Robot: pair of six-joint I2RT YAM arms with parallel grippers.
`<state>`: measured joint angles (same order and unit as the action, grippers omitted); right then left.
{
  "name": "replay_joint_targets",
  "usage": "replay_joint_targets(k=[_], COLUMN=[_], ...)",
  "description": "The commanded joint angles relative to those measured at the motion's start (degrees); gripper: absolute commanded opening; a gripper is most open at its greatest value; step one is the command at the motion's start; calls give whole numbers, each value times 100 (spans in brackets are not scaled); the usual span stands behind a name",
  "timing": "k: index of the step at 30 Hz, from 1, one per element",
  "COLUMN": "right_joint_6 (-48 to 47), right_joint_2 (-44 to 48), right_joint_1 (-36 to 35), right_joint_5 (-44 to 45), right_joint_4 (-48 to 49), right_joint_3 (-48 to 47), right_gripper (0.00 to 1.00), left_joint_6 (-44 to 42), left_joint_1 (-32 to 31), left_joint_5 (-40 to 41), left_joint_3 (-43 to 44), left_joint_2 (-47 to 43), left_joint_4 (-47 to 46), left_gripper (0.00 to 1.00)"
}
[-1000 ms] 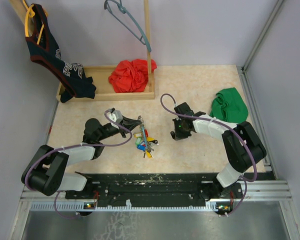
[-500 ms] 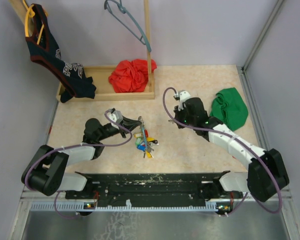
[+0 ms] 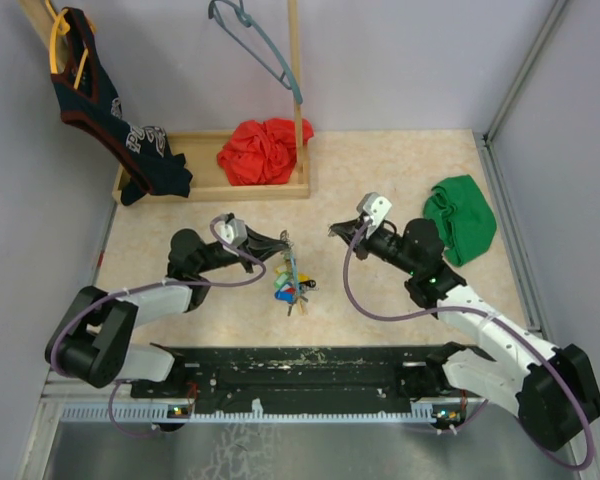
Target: Put the keys on the keyring
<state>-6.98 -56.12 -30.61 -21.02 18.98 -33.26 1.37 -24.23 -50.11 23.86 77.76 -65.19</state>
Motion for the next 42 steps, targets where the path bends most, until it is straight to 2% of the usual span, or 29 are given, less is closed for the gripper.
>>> replay_joint_targets(k=[1, 5, 11, 17, 19, 21, 23, 24, 27, 31, 35, 38, 42], right_joint_6=[-207, -135, -608, -1144, -1394, -1947, -2087, -2114, -1518, -1678, -1477, -1628, -1606], right_joint_2=[-4, -286, -609, -1136, -1199, -1235, -1319, -1334, -1571, -1935, -2109, -2137, -2246], right_joint_1=[20, 20, 20, -18, -66, -111, -153, -163, -263, -296, -297, -296, -308], right_joint_5=[-1476, -2494, -3303, -4077, -3917, -3671, -3306, -3392, -3383, -3560, -3679, -3779, -3759], right_joint_4=[1527, 1803, 1917, 1691, 1631, 1113, 1192, 1292, 2740, 2512, 3029, 2607, 2686], right_joint_3=[141, 76, 135, -169, -197, -337, -347, -333, -101, -360, -236, -332, -290], right_gripper=[0, 0, 0, 0, 0, 0, 0, 0, 0, 0, 0, 0, 0], left_joint_6=[-110, -151, -481, 224, 588, 707, 665, 591, 513, 480, 392, 334, 334], left_joint_1=[19, 23, 137, 446, 555, 603, 614, 617, 659, 688, 721, 752, 763], left_joint_5=[-517, -868, -1627, -2273, -2385, -2557, -2647, -2659, -2686, -2775, -2829, -2825, -2770], left_joint_3=[122, 78, 79, -119, -152, -41, 9, 19, 96, 238, 230, 233, 246], left_joint_2=[44, 53, 396, 836, 1053, 1160, 1212, 1227, 1254, 1263, 1194, 1175, 1207], left_joint_4=[-609, -916, -1054, -2869, -3630, -3725, -3738, -3738, -3738, -3738, -3738, -3738, -3738], left_gripper=[0, 0, 0, 0, 0, 0, 0, 0, 0, 0, 0, 0, 0])
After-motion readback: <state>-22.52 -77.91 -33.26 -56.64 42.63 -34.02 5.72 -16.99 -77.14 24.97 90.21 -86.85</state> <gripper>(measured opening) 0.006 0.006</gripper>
